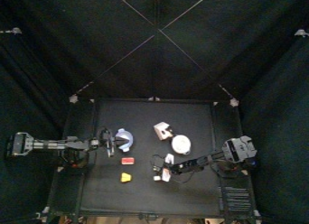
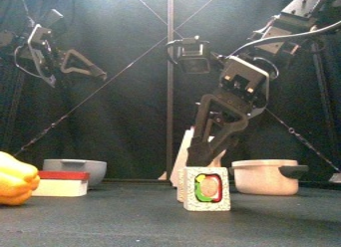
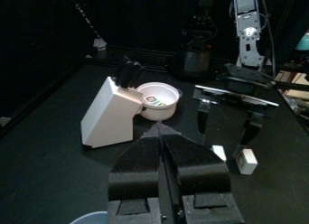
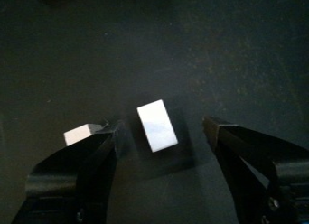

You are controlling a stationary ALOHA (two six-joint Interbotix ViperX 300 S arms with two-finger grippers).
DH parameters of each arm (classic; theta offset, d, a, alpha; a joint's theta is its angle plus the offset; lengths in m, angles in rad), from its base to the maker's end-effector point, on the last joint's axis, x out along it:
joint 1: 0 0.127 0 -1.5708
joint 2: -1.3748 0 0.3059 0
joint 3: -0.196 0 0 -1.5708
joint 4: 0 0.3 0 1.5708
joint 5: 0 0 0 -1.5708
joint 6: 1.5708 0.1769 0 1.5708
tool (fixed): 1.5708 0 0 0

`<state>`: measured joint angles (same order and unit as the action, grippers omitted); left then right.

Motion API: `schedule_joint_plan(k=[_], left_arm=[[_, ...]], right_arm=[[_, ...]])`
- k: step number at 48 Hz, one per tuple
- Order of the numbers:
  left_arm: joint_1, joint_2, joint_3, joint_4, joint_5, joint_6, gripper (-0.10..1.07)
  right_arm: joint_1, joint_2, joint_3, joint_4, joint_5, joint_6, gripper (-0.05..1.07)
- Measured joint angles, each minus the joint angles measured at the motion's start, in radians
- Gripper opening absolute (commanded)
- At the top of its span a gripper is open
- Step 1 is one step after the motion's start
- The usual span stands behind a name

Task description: Grab sushi piece from table

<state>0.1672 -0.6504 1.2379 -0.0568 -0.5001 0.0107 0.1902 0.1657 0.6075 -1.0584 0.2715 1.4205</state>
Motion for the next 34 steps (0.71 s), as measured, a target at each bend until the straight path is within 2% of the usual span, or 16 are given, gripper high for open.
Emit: schedule_joint_plan(k=[14,34], left_arm=[[0.000,0.000,0.000,-0.002,0.000,-0.002,0.35],[0.000,-0.002,0.000,-0.002,0.000,0.000,0.35]], right_arm=[[-0.020,0.014,-0.002,0.002,-0.025,0.000,0.89],[-0.026,0.015,-0.005,0.005,-0.025,0.000,0.70]])
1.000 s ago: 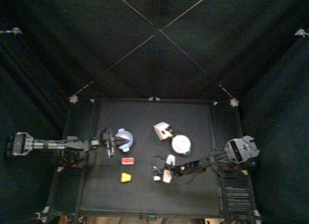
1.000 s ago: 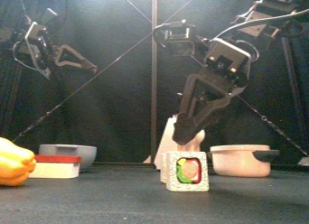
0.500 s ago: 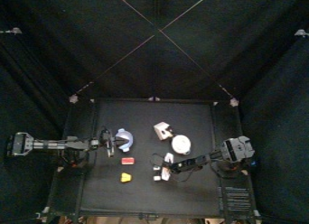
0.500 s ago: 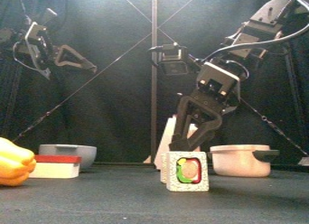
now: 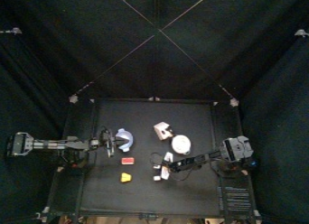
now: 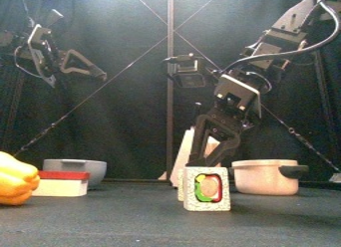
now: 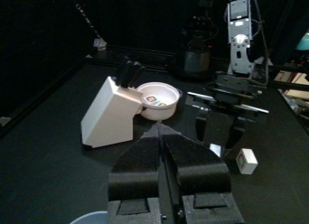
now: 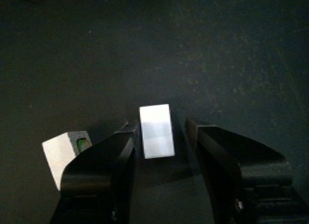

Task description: Grab sushi piece from table

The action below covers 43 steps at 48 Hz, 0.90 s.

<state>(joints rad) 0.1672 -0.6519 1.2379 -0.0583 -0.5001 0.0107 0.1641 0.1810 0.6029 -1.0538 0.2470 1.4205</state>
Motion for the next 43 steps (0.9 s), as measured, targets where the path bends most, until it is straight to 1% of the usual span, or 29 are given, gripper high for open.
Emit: schedule_joint_plan(k=[7,11,21,43], left_arm=[[0.000,0.002,0.000,0.000,0.000,0.000,0.35],[0.000,0.002,0.000,0.000,-0.002,0.000,0.35],[0.000,0.002,0.000,0.000,-0.002,-0.002,0.35],[0.000,0.002,0.000,0.000,-0.002,0.000,0.35]], right_arm=[[0.000,0.000,-0.005,0.006,0.008,0.000,0.64],[0.000,-0.006,-0.011,0.017,0.023,0.000,0.62],[0.002,-0.031,-0.015,0.034,0.066,0.000,0.62],[0.002,-0.031,-0.015,0.035,0.072,0.000,0.62]])
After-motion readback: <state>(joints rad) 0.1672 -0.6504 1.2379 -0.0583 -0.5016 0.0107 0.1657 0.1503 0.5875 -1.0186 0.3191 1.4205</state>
